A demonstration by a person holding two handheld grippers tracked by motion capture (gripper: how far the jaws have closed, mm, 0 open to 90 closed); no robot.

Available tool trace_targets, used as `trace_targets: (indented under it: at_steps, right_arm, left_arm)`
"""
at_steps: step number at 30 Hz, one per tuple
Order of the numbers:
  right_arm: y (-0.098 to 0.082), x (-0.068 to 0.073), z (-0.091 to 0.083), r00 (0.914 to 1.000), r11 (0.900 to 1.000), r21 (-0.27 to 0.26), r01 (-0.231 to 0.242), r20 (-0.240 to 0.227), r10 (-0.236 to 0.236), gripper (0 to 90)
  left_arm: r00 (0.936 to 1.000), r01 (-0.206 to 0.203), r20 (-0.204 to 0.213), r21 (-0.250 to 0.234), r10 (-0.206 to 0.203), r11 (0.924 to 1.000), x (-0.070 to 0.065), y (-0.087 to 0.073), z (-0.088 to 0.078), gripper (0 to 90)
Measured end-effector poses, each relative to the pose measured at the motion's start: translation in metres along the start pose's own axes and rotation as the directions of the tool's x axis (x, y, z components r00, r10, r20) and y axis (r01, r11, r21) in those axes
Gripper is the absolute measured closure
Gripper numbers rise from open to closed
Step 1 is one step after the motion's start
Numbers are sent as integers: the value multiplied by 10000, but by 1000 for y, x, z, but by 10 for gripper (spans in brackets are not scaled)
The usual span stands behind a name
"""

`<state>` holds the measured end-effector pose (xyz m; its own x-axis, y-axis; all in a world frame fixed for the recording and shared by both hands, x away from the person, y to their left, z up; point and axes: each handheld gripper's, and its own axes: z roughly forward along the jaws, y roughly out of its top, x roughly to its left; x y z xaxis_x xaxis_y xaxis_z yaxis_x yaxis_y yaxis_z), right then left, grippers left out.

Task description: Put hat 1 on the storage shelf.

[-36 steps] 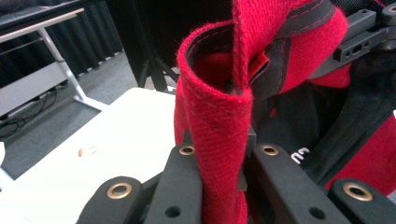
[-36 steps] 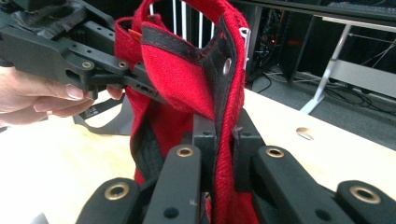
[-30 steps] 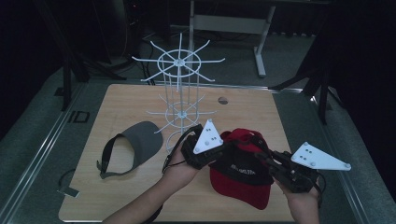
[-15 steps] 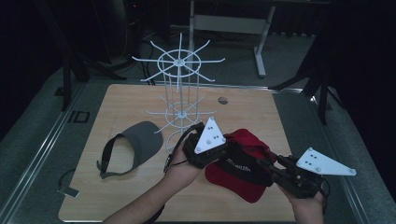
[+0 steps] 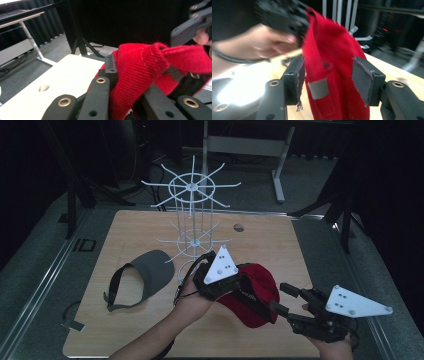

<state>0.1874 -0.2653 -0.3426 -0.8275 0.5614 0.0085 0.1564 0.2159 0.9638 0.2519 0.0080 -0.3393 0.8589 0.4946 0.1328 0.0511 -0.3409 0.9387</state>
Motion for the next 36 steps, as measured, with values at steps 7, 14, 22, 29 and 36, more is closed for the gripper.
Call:
trace_targets:
  at_steps: [7, 14, 22, 29, 36]
  right_arm:
    - [1, -10, 0, 9972, 9979, 285, 590, 441, -602, 556]
    - [-3, -12, 25, 9935, 9878, 1080, 1122, 56, -1135, 584]
    - [-1, -8, 33, 9857, 9786, 1185, 1680, -335, -1652, 771]
    - [1, -14, 25, 9956, 9957, 557, 747, -611, -713, 835]
    - [6, -15, 17, 9974, 9989, 78, 456, -569, -451, 836]
  left_arm:
    - [9910, 120, 1334, -195, -93, 9997, 15, -8, -12, 873]
    - [9820, -35, 1888, -300, 91, 9995, 15, -10, -16, 872]
    - [9730, -365, 2271, -261, 415, 9990, 9, -7, -18, 872]
    - [9703, -305, 2394, -193, 343, 9993, 12, -9, -19, 869]
    - [9619, -121, 2731, -164, 161, 9998, 12, -11, -19, 806]
